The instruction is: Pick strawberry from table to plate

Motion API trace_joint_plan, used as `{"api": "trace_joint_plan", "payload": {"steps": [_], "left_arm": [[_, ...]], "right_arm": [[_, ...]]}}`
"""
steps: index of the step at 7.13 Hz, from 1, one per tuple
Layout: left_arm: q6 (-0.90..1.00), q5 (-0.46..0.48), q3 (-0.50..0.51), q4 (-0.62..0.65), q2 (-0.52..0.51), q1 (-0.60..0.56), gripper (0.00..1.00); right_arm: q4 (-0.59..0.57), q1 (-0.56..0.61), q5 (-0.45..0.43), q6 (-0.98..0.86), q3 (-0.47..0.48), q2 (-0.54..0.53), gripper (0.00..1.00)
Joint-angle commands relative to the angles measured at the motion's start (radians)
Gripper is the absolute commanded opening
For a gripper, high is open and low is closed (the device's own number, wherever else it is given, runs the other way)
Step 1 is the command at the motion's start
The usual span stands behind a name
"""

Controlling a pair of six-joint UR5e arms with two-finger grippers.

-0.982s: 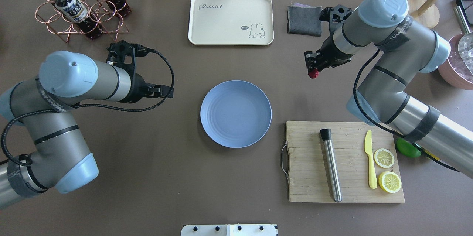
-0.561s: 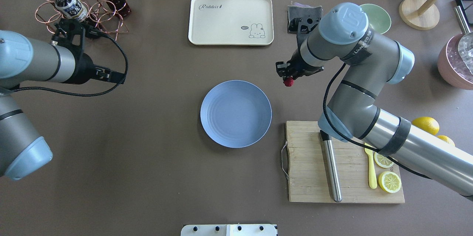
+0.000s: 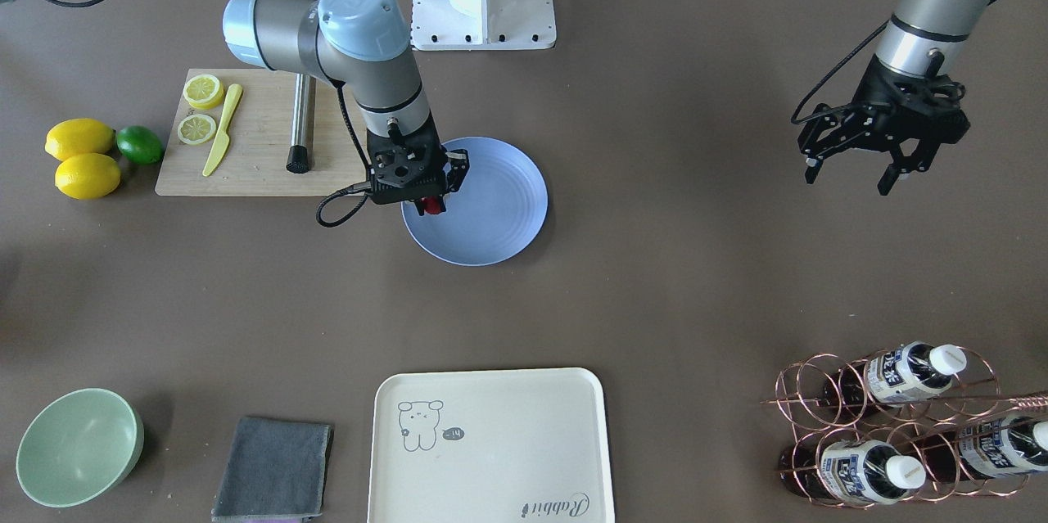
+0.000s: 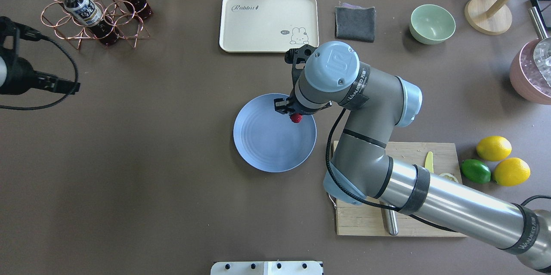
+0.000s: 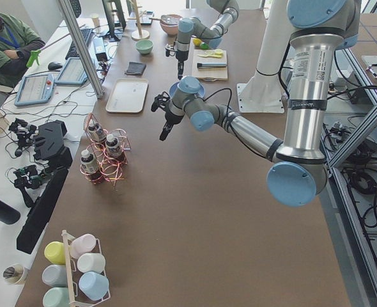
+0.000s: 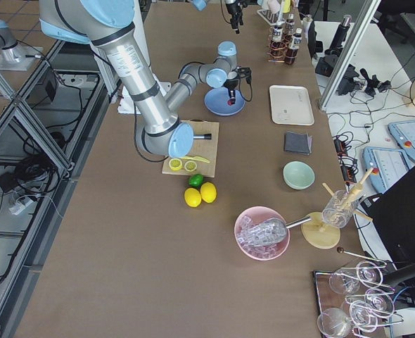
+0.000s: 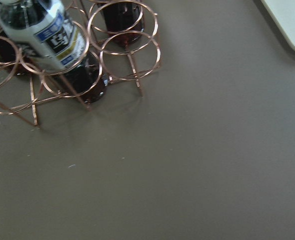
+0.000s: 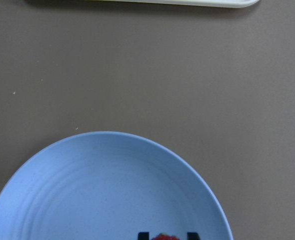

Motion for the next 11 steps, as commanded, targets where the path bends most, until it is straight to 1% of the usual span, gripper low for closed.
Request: {"api": "trace_joint_plan", "payload": {"steps": [1,2,3,4,6,7,9,10,11], "left_arm": [[0.236,-0.224,0.062,-0.021,0.097,-0.205,0.98],[0.322,-0.239,0.077,-0.019,0.132,-0.261,0.98],[0.405,-0.257,0.096,-0.018,0.151,-0.299,0.98],[0.415,-0.291,0.109,-0.019,0.151,-0.339,0.98],[0.438,-0.294,0.132,-0.021,0.153,-0.349,0.98],[0.438,-0.294,0.137,-0.021,0.151,-0.350,0.98],[0.438,-0.294,0.139,-0.021,0.153,-0.355,0.98],[0.438,-0.294,0.137,-0.021,0.153,-0.355,0.98],[0.440,-0.294,0.139,-0.021,0.153,-0.355,0.98]], "right_arm": [[0.000,-0.052,-0.057,0.013,-0.011,0.027,0.00],[0.009,-0.062,-0.068,0.013,-0.045,0.044,0.00],[0.011,-0.068,-0.068,0.013,-0.048,0.043,0.00],[0.014,-0.071,-0.078,0.008,-0.068,0.049,0.00],[0.023,-0.076,-0.083,0.008,-0.131,0.093,0.00],[0.043,-0.083,-0.083,0.008,-0.143,0.092,0.00],[0.044,-0.089,-0.083,0.008,-0.148,0.092,0.00],[0.043,-0.089,-0.083,0.011,-0.148,0.092,0.71],[0.044,-0.097,-0.092,0.014,-0.147,0.090,1.00]]}}
